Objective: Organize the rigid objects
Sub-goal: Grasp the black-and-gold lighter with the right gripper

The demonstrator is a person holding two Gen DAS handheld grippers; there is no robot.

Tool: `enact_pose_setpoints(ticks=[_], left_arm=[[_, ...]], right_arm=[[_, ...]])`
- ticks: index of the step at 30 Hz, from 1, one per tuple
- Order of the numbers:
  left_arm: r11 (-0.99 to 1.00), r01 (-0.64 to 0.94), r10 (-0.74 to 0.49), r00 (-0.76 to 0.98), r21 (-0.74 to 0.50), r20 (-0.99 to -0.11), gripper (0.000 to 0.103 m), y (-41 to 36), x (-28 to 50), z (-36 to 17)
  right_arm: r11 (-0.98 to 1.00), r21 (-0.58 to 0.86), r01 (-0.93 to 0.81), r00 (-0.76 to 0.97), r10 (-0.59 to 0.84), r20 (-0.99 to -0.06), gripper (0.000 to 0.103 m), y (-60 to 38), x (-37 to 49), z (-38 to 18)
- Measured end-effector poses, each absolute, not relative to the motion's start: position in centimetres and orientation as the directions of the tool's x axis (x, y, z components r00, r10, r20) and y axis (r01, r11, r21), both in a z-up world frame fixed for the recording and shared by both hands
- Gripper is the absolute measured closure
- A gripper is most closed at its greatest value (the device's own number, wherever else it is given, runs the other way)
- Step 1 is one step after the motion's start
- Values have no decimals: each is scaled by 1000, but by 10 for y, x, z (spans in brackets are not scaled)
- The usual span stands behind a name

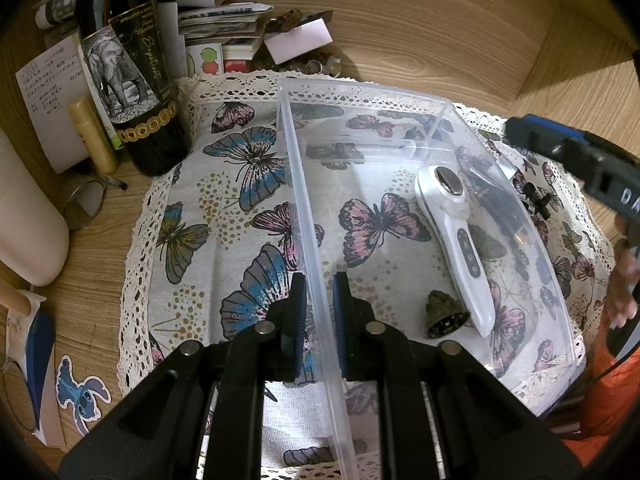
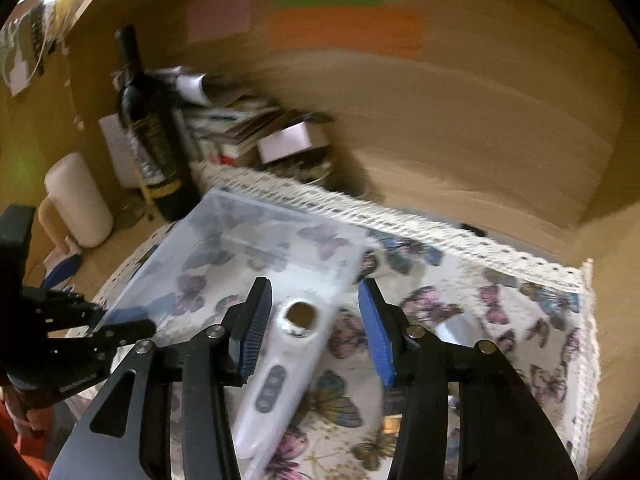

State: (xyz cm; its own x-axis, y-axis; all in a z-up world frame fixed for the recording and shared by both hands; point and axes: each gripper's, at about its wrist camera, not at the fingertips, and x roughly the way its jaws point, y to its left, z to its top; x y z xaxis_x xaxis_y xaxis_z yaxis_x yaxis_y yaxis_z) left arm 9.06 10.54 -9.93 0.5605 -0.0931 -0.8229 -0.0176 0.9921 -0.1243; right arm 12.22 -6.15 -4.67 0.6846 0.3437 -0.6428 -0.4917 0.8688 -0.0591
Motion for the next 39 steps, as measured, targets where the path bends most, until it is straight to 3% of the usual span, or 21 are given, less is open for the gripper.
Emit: enact_pose_setpoints(ticks=[9, 22, 31, 34, 39], left_arm=[[992, -18, -92, 560, -124, -823, 90, 105, 91, -99], [992, -19, -92, 560, -124, -823, 90, 105, 91, -99], [992, -17, -92, 561, -123, -823, 90, 105, 91, -99], [992, -19, -93, 560, -125, -823, 90, 105, 91, -100], [992, -19, -92, 560, -124, -824, 90, 104, 91, -100]], right_arm=[[931, -61, -361, 739, 245, -627, 60, -116, 119, -44], [940, -39, -340, 618, 192, -762, 60, -133, 130, -108], [916, -96, -389, 582, 164, -797, 71, -108, 144, -128], [911, -132, -390, 593, 138, -793, 81, -104, 147, -133], [907, -131, -400, 605, 155, -781, 82, -105, 144, -127]])
